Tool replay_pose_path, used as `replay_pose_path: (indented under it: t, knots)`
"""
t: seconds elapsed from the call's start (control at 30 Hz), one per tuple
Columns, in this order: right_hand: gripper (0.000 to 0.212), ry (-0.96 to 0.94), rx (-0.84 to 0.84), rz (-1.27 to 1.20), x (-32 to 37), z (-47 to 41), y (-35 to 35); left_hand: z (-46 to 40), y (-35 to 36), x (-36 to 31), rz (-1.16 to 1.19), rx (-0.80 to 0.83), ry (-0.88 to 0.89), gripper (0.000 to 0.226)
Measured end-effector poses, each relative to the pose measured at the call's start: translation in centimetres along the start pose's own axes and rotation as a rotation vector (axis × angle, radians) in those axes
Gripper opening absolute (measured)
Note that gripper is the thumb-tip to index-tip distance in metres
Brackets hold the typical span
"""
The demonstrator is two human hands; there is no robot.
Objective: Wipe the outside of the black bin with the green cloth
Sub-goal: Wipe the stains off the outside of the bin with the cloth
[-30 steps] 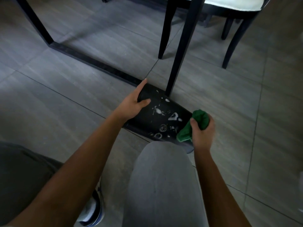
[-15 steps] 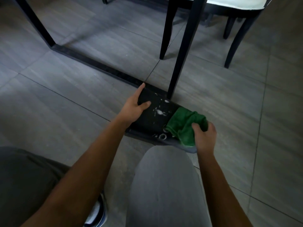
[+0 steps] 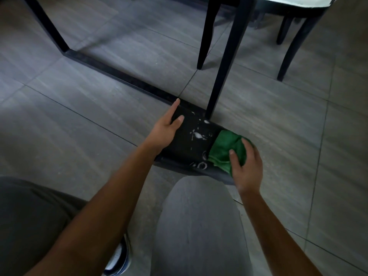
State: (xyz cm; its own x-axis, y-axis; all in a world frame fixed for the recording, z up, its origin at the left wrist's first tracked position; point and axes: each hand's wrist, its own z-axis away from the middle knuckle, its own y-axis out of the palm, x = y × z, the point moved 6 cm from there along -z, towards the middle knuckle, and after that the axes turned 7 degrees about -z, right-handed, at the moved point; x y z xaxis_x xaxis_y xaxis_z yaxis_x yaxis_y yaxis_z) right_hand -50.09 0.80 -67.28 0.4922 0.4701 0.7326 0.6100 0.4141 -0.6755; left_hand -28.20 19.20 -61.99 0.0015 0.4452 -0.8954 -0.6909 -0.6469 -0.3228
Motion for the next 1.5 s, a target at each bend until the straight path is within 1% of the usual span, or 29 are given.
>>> replay_pose_path:
  t: [0.07,0.1,0.13,0.27,0.37,0.4,0.47,0.53,0.57,0.6,0.67,0.73,0.77,0.8,0.87,0.97,1.0,1.03,1.1,1.13,1.2,1.27,1.3,1.33,1.4,1.47,1.5]
  knots:
    - [0.064,0.094,-0.080,-0.028,0.7,-1.5,0.4,0.1,0.4,0.2,0.080,0.007,-0.022,0.057]
    - [0.062,0.112,-0.096,-0.013,1.6,-2.0,1.1,0.1,0.6,0.4,0.117,0.011,-0.032,0.057]
    - [0.060,0.087,-0.107,0.003,2.8,-2.4,1.9,0.0,0.7,0.5,0.153,0.008,-0.036,0.058]
    - [0.048,-0.119,-0.108,0.029,8.9,-4.7,5.0,0.0,1.2,-0.5,0.129,-0.010,0.021,0.053]
    - [0.048,-0.300,-0.039,0.037,12.2,-3.4,6.9,-0.3,0.8,-0.6,0.213,-0.050,-0.016,0.045]
    - [0.049,-0.379,0.007,0.038,12.5,-2.4,7.1,-0.4,0.3,-0.6,0.228,-0.073,-0.027,0.045]
    - [0.049,-0.517,0.106,0.040,11.4,-0.5,6.6,-0.4,-0.6,-0.9,0.170,-0.095,-0.008,0.045]
    - [0.046,-0.545,0.117,0.089,7.9,0.6,5.3,-0.5,-1.1,-1.2,0.083,-0.115,0.029,0.046]
    - [0.045,-0.492,0.094,0.100,5.5,0.7,4.4,-0.6,-1.2,-1.0,0.056,-0.125,0.033,0.047]
    - [0.046,-0.394,0.068,0.097,3.0,0.5,3.5,-0.5,-1.4,-0.8,0.032,-0.135,0.031,0.047]
    - [0.048,-0.109,0.014,0.015,-0.9,-0.3,2.0,-0.4,-1.7,-0.4,-0.009,-0.133,0.033,0.049]
    - [0.046,0.133,-0.074,-0.051,-2.6,-1.4,1.6,-0.4,-1.9,-0.2,-0.025,-0.119,0.033,0.050]
    - [0.045,0.174,-0.099,-0.047,-2.0,-1.9,1.8,-0.5,-1.8,-0.2,-0.032,-0.122,0.025,0.050]
    - [0.046,0.138,-0.107,-0.034,-0.4,-2.3,2.3,-0.5,-1.7,-0.2,-0.047,-0.143,0.018,0.050]
    - [0.049,-0.079,-0.074,-0.031,5.1,-2.4,4.3,-0.7,-1.4,-0.7,-0.088,-0.182,0.032,0.048]
    - [0.046,-0.432,0.083,-0.058,12.0,-0.2,7.4,-1.0,-1.0,-1.1,-0.062,-0.154,0.027,0.045]
    - [0.047,-0.492,0.124,-0.056,12.4,0.4,7.7,-1.0,-1.2,-1.0,-0.049,-0.157,0.028,0.044]
    - [0.047,-0.504,0.138,-0.041,11.2,0.7,7.6,-1.0,-1.5,-1.0,-0.041,-0.159,0.033,0.044]
    - [0.046,-0.403,0.086,0.004,6.5,1.4,5.8,-0.6,-2.4,-0.5,-0.047,-0.172,0.024,0.044]
    - [0.047,-0.321,0.048,0.024,3.9,1.6,4.2,-0.4,-2.6,-0.2,-0.055,-0.176,0.009,0.044]
    - [0.049,-0.094,0.009,-0.007,-0.6,0.9,1.9,-0.4,-2.8,0.0,-0.063,-0.177,0.002,0.045]
    - [0.049,0.108,-0.088,-0.020,-2.2,-1.1,1.3,-0.7,-2.3,-0.5,-0.071,-0.168,0.006,0.046]
    - [0.049,0.147,-0.117,-0.027,-1.4,-2.0,1.8,-0.8,-1.9,-0.8,-0.079,-0.167,0.012,0.046]
    - [0.048,0.103,-0.122,-0.039,0.4,-2.7,2.7,-0.8,-1.6,-1.2,-0.079,-0.166,0.023,0.046]
    - [0.047,-0.132,-0.103,-0.071,6.4,-3.5,4.9,-1.0,-1.0,-2.0,-0.085,-0.175,0.064,0.046]
    - [0.047,-0.340,-0.025,-0.109,11.1,-2.8,6.8,-1.4,-0.4,-2.6,-0.071,-0.168,0.064,0.043]
    - [0.047,-0.413,0.019,-0.118,12.3,-2.2,7.0,-1.7,-0.4,-2.6,-0.069,-0.165,0.060,0.042]
